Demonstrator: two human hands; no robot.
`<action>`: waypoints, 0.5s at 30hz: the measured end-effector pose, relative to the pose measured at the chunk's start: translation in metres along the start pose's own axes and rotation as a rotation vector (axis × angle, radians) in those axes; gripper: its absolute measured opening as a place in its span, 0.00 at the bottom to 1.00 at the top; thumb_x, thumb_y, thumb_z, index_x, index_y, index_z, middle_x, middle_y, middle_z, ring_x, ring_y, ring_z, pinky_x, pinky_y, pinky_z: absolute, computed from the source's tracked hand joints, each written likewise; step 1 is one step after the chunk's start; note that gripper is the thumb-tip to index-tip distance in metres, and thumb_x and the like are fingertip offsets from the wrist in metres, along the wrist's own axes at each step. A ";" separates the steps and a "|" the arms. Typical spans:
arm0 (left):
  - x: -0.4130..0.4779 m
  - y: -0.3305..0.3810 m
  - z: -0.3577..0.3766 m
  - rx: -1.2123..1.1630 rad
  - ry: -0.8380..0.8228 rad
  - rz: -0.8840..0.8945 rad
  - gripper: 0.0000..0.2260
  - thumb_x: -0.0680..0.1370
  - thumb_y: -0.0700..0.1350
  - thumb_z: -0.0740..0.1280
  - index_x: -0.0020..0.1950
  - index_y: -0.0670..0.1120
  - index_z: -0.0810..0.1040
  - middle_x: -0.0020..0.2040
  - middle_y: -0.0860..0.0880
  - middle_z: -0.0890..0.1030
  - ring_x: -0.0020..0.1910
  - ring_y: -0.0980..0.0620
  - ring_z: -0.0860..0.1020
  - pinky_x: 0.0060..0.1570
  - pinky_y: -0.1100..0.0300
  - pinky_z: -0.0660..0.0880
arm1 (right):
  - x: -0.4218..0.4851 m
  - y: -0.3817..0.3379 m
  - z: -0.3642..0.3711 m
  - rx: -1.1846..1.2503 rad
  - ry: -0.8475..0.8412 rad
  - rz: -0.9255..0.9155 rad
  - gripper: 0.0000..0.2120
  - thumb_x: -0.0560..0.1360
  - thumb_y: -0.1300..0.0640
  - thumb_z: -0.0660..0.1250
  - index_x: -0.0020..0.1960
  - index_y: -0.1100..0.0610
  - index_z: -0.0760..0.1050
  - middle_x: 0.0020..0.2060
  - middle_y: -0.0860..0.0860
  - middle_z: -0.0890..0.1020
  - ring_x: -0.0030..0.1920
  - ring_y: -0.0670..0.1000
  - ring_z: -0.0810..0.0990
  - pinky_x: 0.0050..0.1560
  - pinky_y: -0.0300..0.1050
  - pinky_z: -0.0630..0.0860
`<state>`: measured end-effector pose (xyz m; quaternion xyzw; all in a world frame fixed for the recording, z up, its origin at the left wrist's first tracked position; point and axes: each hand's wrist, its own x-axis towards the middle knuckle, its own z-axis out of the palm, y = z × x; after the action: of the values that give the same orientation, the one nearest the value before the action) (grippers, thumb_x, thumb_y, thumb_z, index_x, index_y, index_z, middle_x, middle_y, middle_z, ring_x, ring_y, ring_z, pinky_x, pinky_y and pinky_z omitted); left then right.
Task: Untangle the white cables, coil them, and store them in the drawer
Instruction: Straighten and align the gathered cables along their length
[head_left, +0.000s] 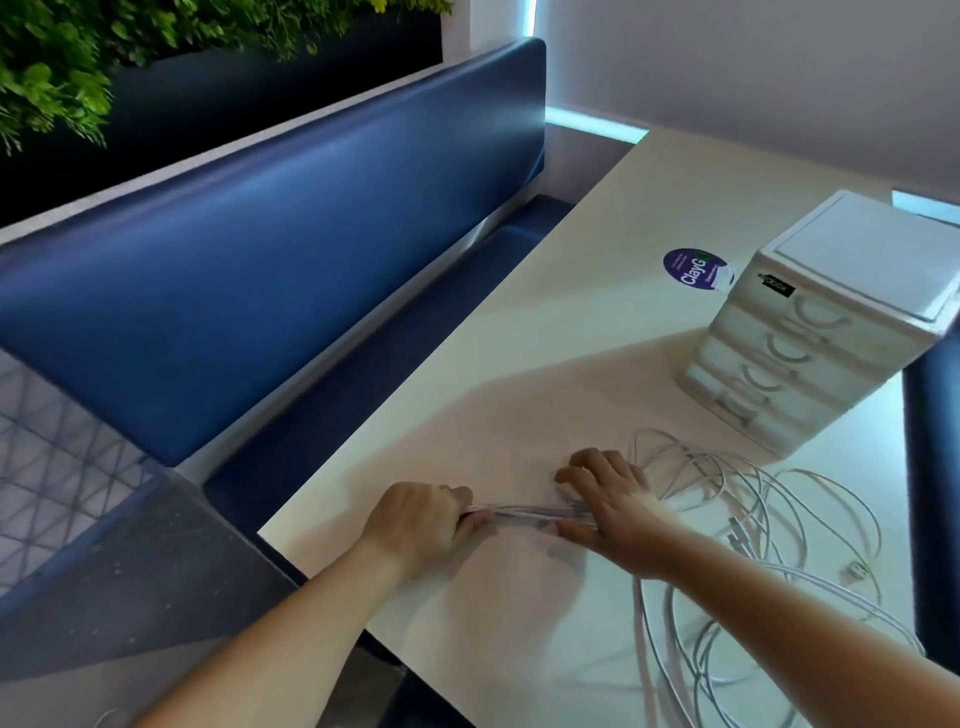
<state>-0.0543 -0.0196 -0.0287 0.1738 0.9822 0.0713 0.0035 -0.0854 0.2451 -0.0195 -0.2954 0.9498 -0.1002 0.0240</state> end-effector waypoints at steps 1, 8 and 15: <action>-0.001 -0.001 0.002 0.029 0.040 0.018 0.21 0.78 0.66 0.50 0.39 0.52 0.69 0.38 0.48 0.81 0.36 0.43 0.80 0.31 0.55 0.63 | 0.006 -0.008 0.002 -0.010 0.032 -0.045 0.27 0.72 0.31 0.56 0.62 0.48 0.70 0.56 0.48 0.72 0.56 0.53 0.71 0.54 0.51 0.72; -0.003 -0.010 0.019 0.083 0.246 0.090 0.24 0.75 0.67 0.57 0.31 0.50 0.71 0.25 0.50 0.77 0.21 0.48 0.74 0.23 0.62 0.59 | 0.036 -0.048 0.026 -0.053 -0.014 -0.194 0.07 0.76 0.51 0.62 0.49 0.54 0.70 0.44 0.52 0.73 0.41 0.56 0.75 0.33 0.49 0.74; -0.004 -0.011 0.021 0.011 0.333 0.128 0.17 0.75 0.59 0.60 0.33 0.49 0.73 0.26 0.50 0.78 0.23 0.46 0.75 0.23 0.62 0.63 | 0.032 -0.043 0.024 -0.085 -0.085 -0.130 0.29 0.73 0.37 0.38 0.52 0.55 0.70 0.47 0.53 0.75 0.42 0.59 0.78 0.32 0.48 0.66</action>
<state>-0.0539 -0.0285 -0.0510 0.2216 0.9565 0.0938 -0.1647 -0.0853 0.1880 -0.0342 -0.3610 0.9302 -0.0486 0.0452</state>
